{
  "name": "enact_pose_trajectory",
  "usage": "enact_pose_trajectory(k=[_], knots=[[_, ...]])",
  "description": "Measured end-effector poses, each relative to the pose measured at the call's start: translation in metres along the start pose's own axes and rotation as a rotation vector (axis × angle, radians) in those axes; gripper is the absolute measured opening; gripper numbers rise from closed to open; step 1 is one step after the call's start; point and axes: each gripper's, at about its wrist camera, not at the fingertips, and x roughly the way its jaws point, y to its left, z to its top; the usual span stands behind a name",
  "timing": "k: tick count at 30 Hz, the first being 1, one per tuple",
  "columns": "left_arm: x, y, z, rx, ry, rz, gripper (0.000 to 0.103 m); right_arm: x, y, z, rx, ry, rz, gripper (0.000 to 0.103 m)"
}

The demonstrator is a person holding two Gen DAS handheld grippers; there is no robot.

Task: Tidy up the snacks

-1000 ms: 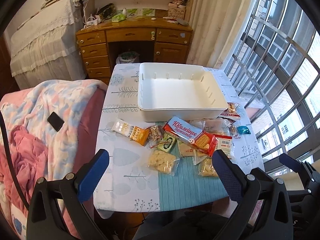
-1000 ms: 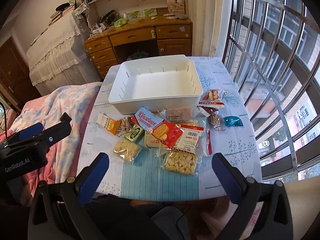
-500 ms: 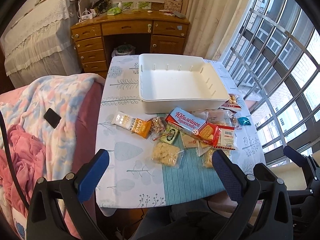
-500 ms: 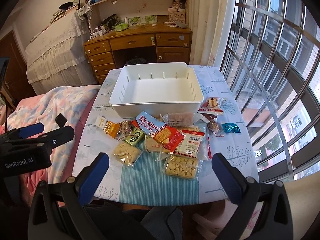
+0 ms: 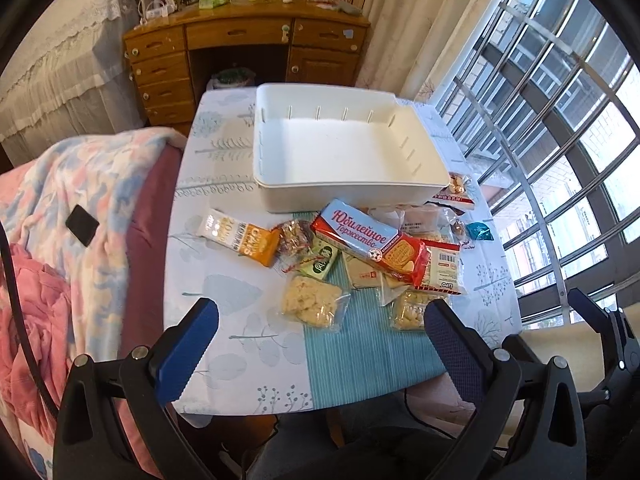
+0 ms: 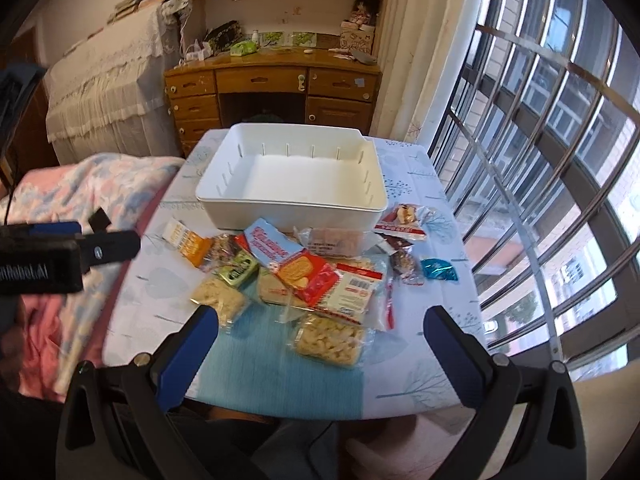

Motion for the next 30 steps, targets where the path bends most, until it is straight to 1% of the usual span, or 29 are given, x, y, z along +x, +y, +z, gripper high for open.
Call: enact_pose_trajectory(k=[6,11,15,22,27,30], knots=[[0.035,-0.007,0.013,-0.061,0.098,-0.003,0.102,0.019,-0.013,0.000,-0.093,0.019,-0.040,0.103],[0.062,-0.014,0.023,-0.123,0.153,0.016,0.102,0.038,-0.024,0.003,-0.186,0.030,-0.037,0.103],[0.080,-0.018,0.031,-0.184,0.175,0.017,0.102,0.054,-0.036,0.010,-0.255,0.041,-0.009,0.103],[0.122,-0.022,0.042,-0.306,0.243,0.055,0.102,0.085,-0.046,0.016,-0.409,0.056,0.053,0.103],[0.150,-0.017,0.044,-0.402,0.279,0.093,0.102,0.107,-0.049,0.017,-0.496,0.082,0.111,0.103],[0.166,-0.014,0.046,-0.458,0.284,0.105,0.102,0.122,-0.049,0.015,-0.542,0.104,0.160,0.103]])
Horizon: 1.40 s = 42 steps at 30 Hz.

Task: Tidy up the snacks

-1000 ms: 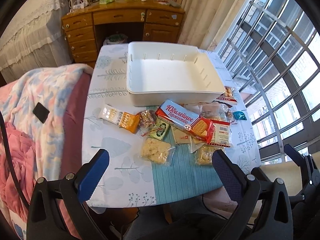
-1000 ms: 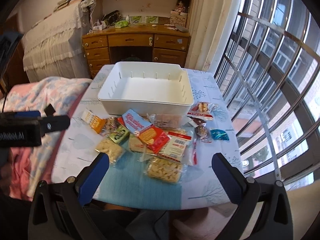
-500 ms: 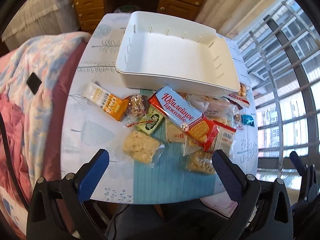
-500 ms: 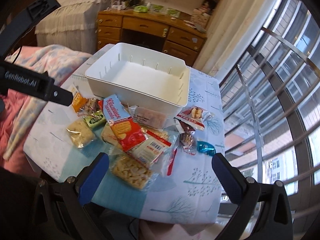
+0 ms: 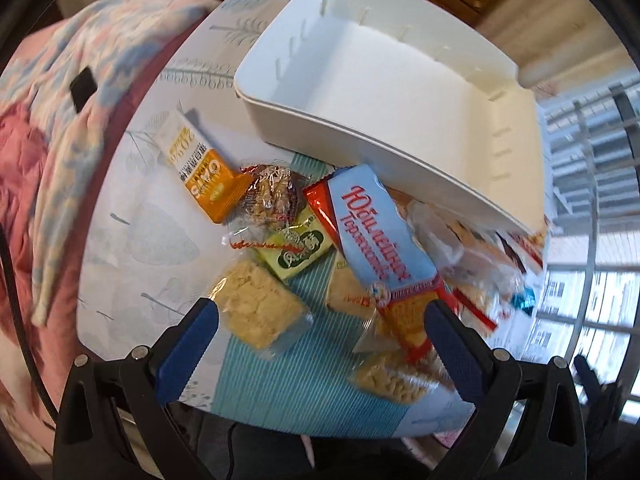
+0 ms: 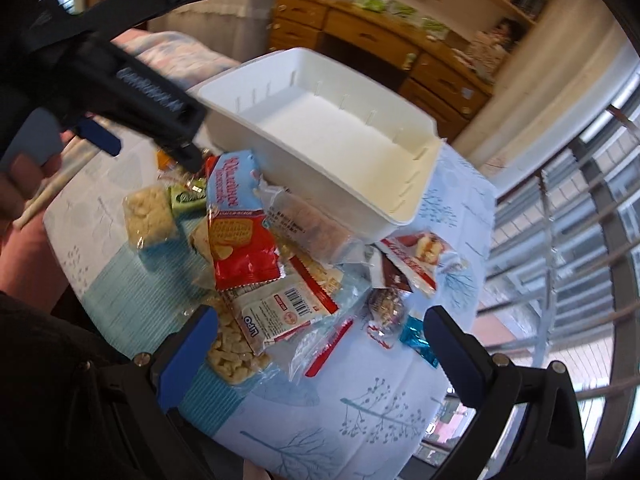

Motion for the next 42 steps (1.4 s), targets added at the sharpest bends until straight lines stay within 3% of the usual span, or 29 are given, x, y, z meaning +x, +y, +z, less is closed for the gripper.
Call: enact_pose_trajectory(k=[12,20,22,26,30,32,42], knots=[[0.051,-0.001,0.031,-0.195,0.009,-0.041,0.102,0.063,0.003,-0.008,-0.119,0.069,0.191,0.098],[0.086,-0.014,0.038,-0.235,0.076,-0.034,0.095,0.091,0.001,-0.010,-0.135,0.092,0.266,0.096],[0.090,-0.018,0.042,-0.237,0.080,-0.033,0.091,0.096,-0.001,-0.011,-0.126,0.099,0.286,0.095],[0.097,-0.024,0.049,-0.256,0.096,-0.025,0.073,0.109,-0.001,-0.007,-0.104,0.111,0.317,0.094],[0.100,-0.029,0.053,-0.297,0.116,-0.063,0.057,0.118,-0.004,-0.002,-0.075,0.117,0.339,0.092],[0.100,-0.032,0.053,-0.295,0.115,-0.052,0.056,0.122,-0.005,0.000,-0.070,0.119,0.351,0.092],[0.091,-0.055,0.058,-0.328,0.131,-0.006,0.055,0.118,-0.019,0.003,-0.051,0.113,0.384,0.067]])
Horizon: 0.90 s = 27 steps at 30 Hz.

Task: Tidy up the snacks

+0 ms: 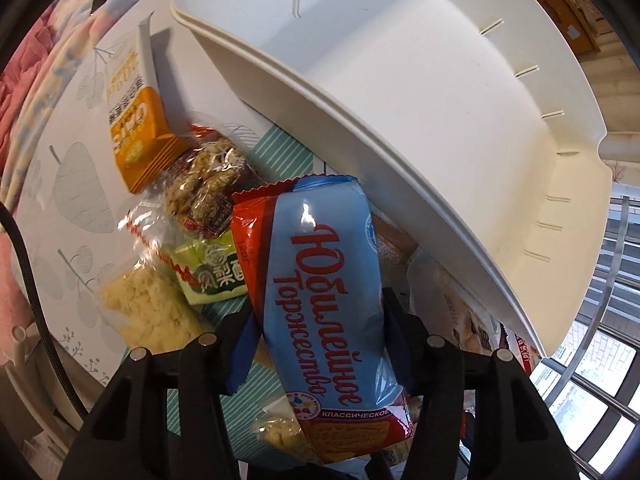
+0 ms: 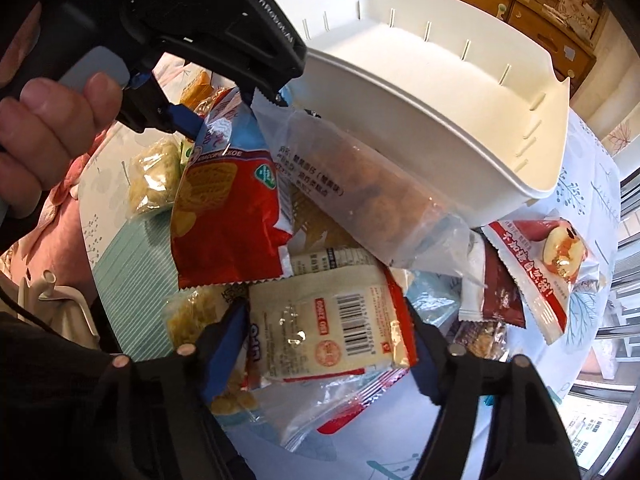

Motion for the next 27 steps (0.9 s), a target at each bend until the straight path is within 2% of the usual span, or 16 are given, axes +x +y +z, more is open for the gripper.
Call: enact_pose_trajectory(k=[6,14,20,27], knots=[[-0.014,-0.003,-0.002,-0.009,-0.006,0.038,0.054,-0.010,-0.013,-0.001,0.022,-0.001,0.018,0.058],[-0.038,-0.010,-0.014,-0.007,-0.005,0.086,0.054,-0.024,-0.032,-0.001,0.066,0.007,0.055,0.053],[-0.071,-0.014,-0.024,0.008,-0.010,0.127,0.053,-0.037,-0.044,-0.002,0.104,-0.007,0.140,0.053],[-0.114,0.008,-0.044,0.072,-0.017,0.169,0.052,-0.059,-0.044,0.003,0.107,-0.057,0.271,0.053]])
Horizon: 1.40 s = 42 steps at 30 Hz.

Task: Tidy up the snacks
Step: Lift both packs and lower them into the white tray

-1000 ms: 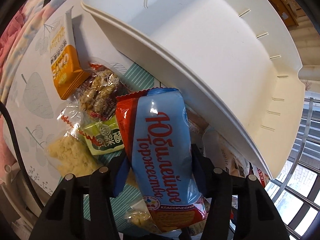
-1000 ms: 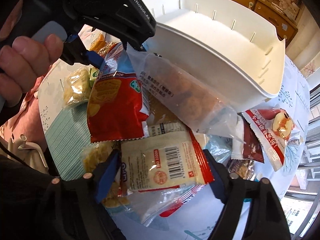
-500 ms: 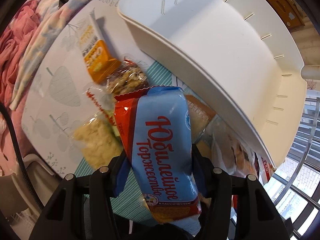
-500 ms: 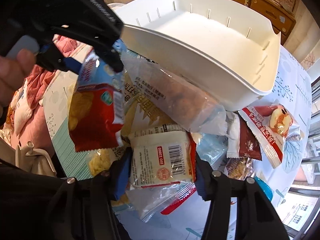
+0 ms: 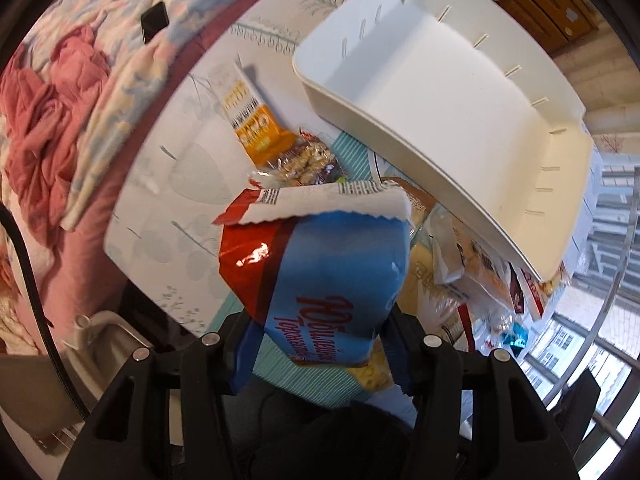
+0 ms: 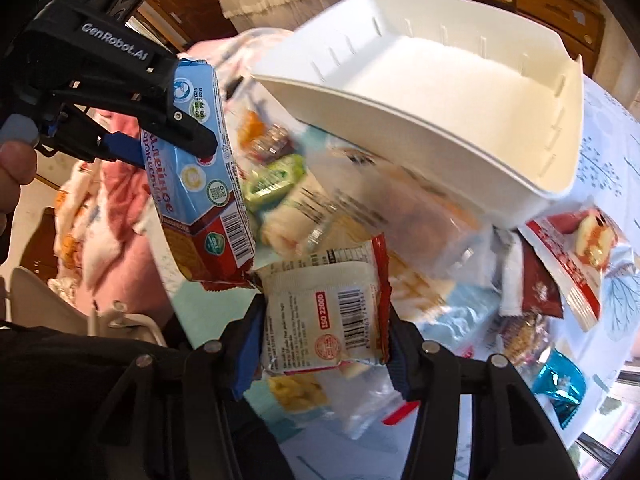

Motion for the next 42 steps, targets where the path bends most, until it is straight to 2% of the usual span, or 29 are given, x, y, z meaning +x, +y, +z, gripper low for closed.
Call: enact_pose_trajectory(k=[6,10,18,24,30,36,42], knots=[[-0.034,0.015,0.007,0.051,-0.030,0.000,0.052,-0.012,0.013,0.011,0.003,-0.049,0.066,0.053],[-0.055,0.019,0.014,0.095,-0.058,-0.008,0.052,-0.013,0.028,0.021,0.010,-0.079,0.077,0.053],[-0.098,0.020,0.040,0.249,-0.147,-0.034,0.052,-0.030,0.044,0.051,0.079,-0.187,0.093,0.053],[-0.123,0.008,0.067,0.365,-0.198,-0.051,0.052,-0.041,0.053,0.079,0.147,-0.305,0.040,0.053],[-0.137,-0.014,0.092,0.466,-0.251,-0.080,0.052,-0.049,0.046,0.102,0.219,-0.392,-0.039,0.053],[-0.127,-0.046,0.116,0.543,-0.260,-0.135,0.052,-0.053,0.027,0.117,0.290,-0.444,-0.133,0.054],[-0.104,-0.076,0.137,0.585,-0.262,-0.202,0.052,-0.045,0.002,0.123,0.350,-0.444,-0.217,0.054]])
